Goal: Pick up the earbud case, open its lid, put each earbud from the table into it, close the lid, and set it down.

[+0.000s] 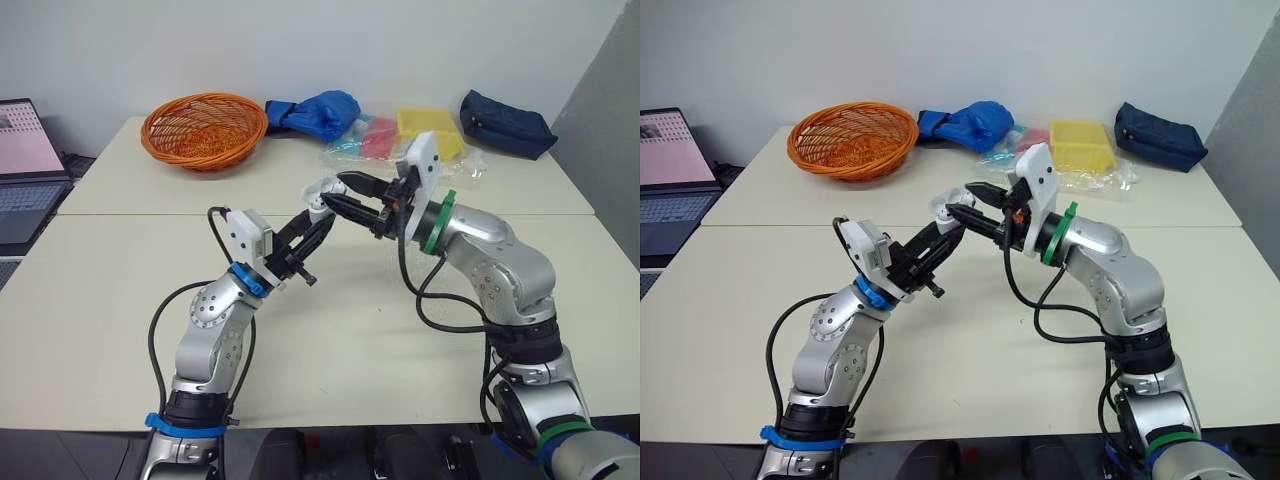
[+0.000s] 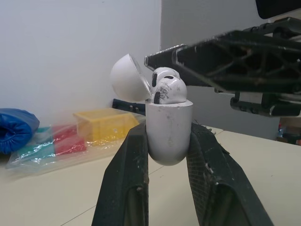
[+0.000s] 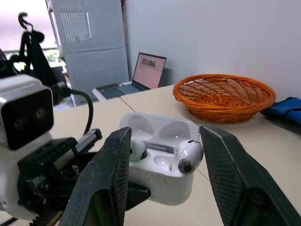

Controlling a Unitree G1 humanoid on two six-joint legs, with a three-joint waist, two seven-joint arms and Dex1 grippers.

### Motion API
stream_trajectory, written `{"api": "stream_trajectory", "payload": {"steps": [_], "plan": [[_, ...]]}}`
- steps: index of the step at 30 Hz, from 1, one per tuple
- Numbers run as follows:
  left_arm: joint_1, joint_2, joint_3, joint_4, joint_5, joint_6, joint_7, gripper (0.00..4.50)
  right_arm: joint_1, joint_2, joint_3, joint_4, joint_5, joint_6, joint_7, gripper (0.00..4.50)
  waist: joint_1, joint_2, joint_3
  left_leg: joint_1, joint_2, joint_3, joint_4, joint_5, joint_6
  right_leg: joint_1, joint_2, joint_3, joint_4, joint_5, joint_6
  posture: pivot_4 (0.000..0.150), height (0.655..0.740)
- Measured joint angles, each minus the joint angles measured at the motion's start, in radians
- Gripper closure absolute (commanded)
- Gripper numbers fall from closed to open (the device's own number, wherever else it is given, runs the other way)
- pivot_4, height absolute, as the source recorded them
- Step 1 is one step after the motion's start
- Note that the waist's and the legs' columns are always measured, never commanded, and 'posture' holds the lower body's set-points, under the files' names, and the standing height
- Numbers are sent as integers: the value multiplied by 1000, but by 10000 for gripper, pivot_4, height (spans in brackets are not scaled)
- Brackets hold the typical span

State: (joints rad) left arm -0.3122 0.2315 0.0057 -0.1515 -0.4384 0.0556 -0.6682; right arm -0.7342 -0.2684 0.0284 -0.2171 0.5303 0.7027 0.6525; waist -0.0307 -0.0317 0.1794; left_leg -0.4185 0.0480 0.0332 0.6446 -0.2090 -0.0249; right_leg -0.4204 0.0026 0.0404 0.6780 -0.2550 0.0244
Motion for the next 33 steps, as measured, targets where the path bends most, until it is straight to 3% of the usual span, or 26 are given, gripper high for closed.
{"api": "stream_trajectory", "payload": {"steps": [5,13,16,21,33], "plan": [[4,0,1,0,0,-1,0,37678,-5,-79,-119,3,167,112,47,20821,1,0,0,0,0,0,0,0,0,0,-1,0,-1,0,0,1500,7400],[5,-1,0,0,0,-3,-1,37678,-7,-94,-121,24,174,122,31,20821,-2,0,0,0,1,-1,-1,0,0,0,1,1,-1,0,-1,1500,7400],[5,0,0,0,0,-3,-2,37678,-8,-96,-108,63,127,88,6,26456,-1,0,0,0,0,0,-1,0,0,0,1,1,-1,0,0,1500,7400],[5,0,0,0,0,-3,-3,37678,-7,-103,-69,109,53,29,-3,44348,-1,0,0,0,0,1,-2,0,0,-1,0,1,-2,0,0,1500,7400],[5,0,0,0,1,-3,-10,37678,-6,-98,15,58,11,3,26,44774,-1,0,0,-1,0,0,-2,0,0,-1,0,0,-2,0,0,1500,7400]]}}
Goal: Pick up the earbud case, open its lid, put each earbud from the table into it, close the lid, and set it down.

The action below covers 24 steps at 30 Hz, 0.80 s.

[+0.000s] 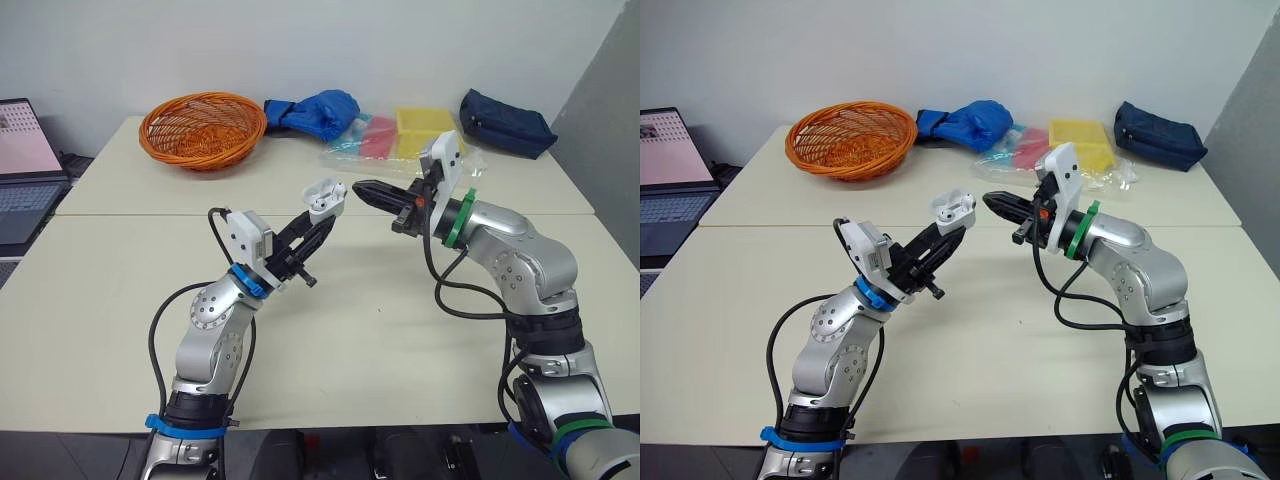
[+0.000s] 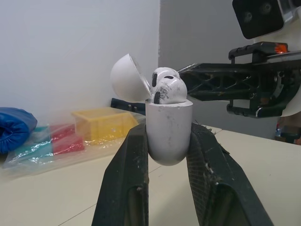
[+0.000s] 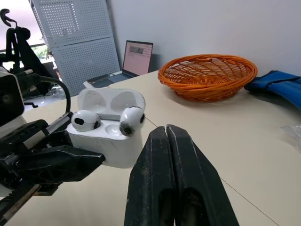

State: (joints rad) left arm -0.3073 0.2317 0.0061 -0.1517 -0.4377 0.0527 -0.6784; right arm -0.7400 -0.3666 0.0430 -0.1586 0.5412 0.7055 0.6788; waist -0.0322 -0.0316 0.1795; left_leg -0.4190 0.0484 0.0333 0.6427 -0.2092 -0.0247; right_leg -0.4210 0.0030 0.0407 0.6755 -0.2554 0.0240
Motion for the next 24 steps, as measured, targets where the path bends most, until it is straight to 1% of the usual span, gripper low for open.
{"api": "stream_trajectory", "payload": {"steps": [3,17,24], "plan": [[0,0,0,0,0,0,0,37678,0,0,22,-12,0,8,12,44774,0,0,0,0,0,0,0,0,0,0,0,0,0,0,0,1500,7400],[0,-1,0,0,3,0,1,37678,5,-4,24,-15,-9,3,36,44774,0,0,0,0,0,0,0,0,0,0,0,0,0,0,0,1500,7400],[0,-4,0,0,3,0,1,37678,4,-22,14,69,-49,-24,27,44774,0,0,0,0,0,0,0,0,0,0,0,0,0,0,0,1500,7400]]}}
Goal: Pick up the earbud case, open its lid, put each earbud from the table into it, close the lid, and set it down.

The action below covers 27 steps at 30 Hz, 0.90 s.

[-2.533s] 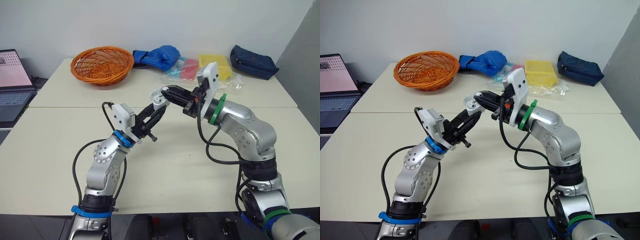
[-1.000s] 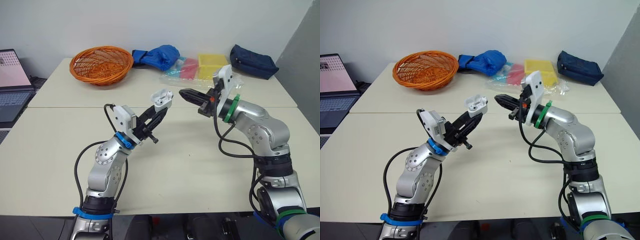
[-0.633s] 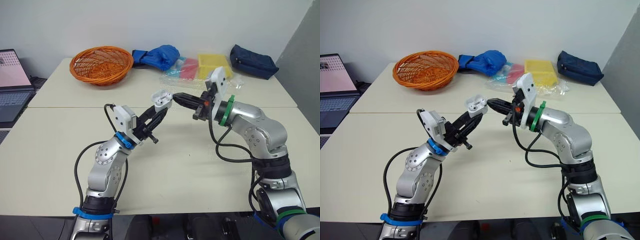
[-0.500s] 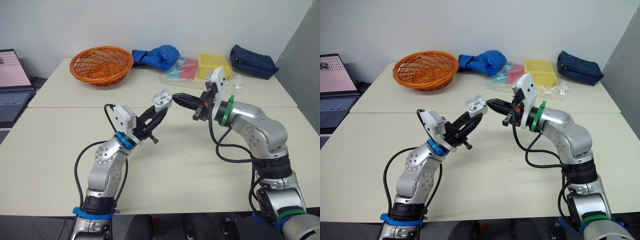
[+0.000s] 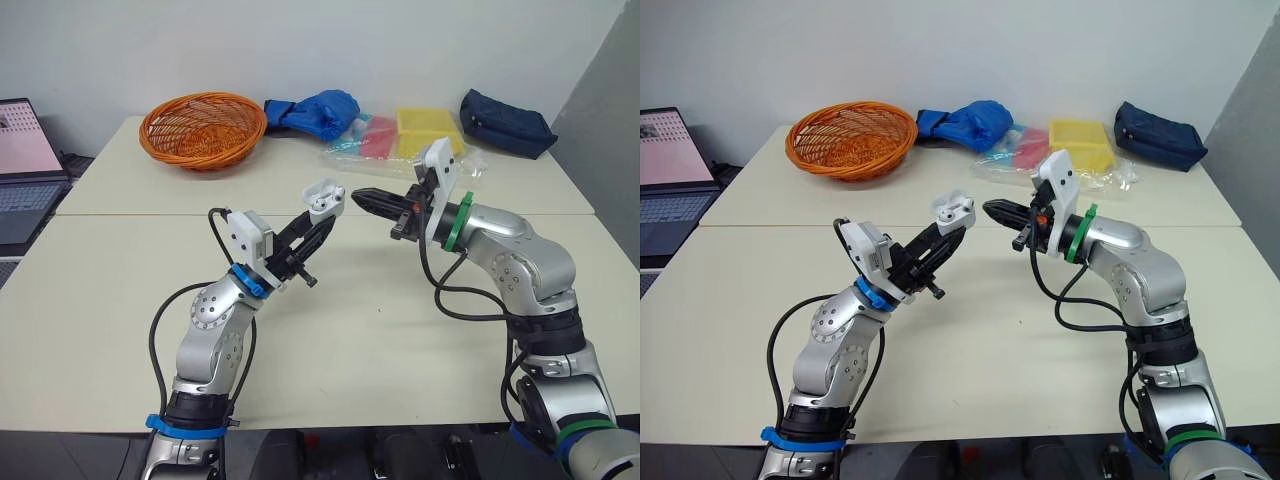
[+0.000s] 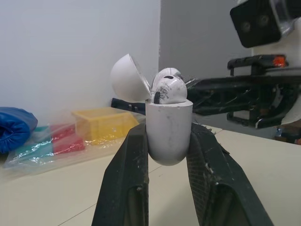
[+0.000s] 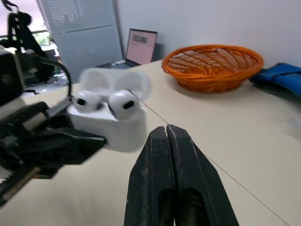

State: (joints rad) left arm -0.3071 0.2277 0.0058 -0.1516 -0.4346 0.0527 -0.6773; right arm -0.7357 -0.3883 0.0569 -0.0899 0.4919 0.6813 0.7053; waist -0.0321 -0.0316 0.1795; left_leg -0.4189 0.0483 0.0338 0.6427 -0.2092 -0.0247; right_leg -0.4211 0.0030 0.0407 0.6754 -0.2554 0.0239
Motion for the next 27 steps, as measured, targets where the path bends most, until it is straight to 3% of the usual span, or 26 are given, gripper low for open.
{"api": "stream_trajectory", "payload": {"steps": [7,16,27], "plan": [[0,-5,0,0,0,0,0,37678,-4,-35,-6,-10,14,23,22,44774,0,0,0,-1,0,0,0,0,0,0,0,0,-1,0,0,1500,7400],[0,-7,0,0,5,-1,0,37678,-46,-75,-33,-156,155,153,72,44774,0,0,0,0,0,-1,-1,0,0,0,0,0,-1,0,0,1500,7400],[0,-7,0,0,5,-4,-9,37678,-44,-51,7,-127,117,119,60,44774,0,0,0,-1,0,-1,-1,0,0,0,0,0,-2,0,0,1500,7400]]}}
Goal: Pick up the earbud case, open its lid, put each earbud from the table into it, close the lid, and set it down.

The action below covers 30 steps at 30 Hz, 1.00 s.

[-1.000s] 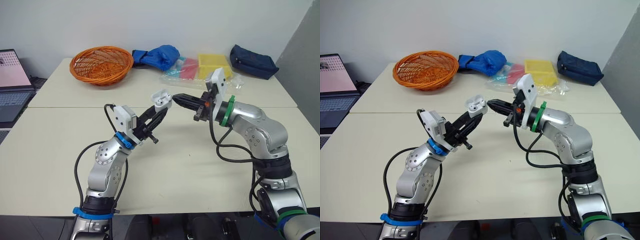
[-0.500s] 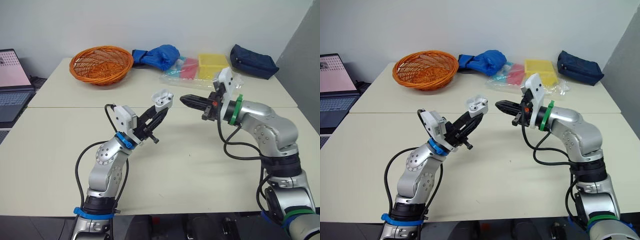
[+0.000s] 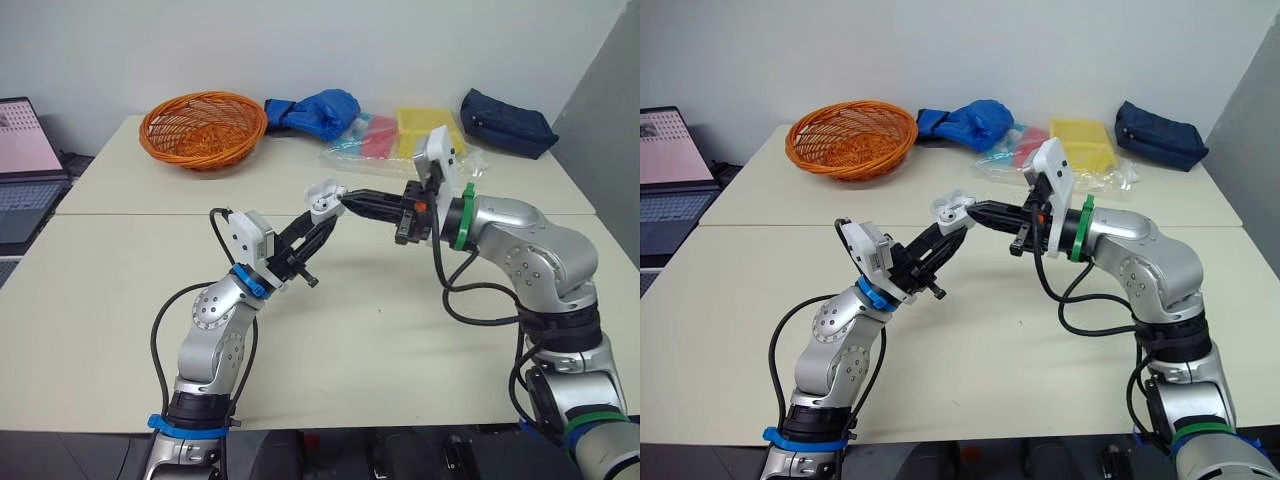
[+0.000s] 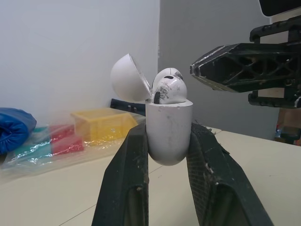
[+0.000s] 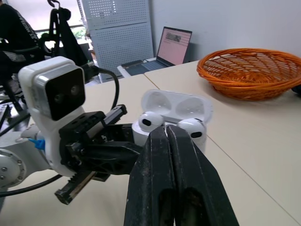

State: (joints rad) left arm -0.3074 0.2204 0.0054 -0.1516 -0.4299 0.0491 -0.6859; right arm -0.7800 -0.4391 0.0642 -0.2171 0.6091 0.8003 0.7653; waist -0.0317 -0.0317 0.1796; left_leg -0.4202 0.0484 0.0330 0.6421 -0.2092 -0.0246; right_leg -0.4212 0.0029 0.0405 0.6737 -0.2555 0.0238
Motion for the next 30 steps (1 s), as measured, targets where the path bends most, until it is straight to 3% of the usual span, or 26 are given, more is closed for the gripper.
{"api": "stream_trajectory", "payload": {"steps": [27,30], "plan": [[0,-7,-1,0,5,-12,1,37678,18,26,15,28,-37,-58,32,44774,0,0,0,0,0,0,0,0,0,0,0,0,0,0,0,1500,7400],[0,-7,-1,0,5,-13,1,37678,17,12,-18,26,49,5,64,44774,0,0,0,-1,0,0,0,0,0,0,0,0,0,0,0,1500,7400]]}}
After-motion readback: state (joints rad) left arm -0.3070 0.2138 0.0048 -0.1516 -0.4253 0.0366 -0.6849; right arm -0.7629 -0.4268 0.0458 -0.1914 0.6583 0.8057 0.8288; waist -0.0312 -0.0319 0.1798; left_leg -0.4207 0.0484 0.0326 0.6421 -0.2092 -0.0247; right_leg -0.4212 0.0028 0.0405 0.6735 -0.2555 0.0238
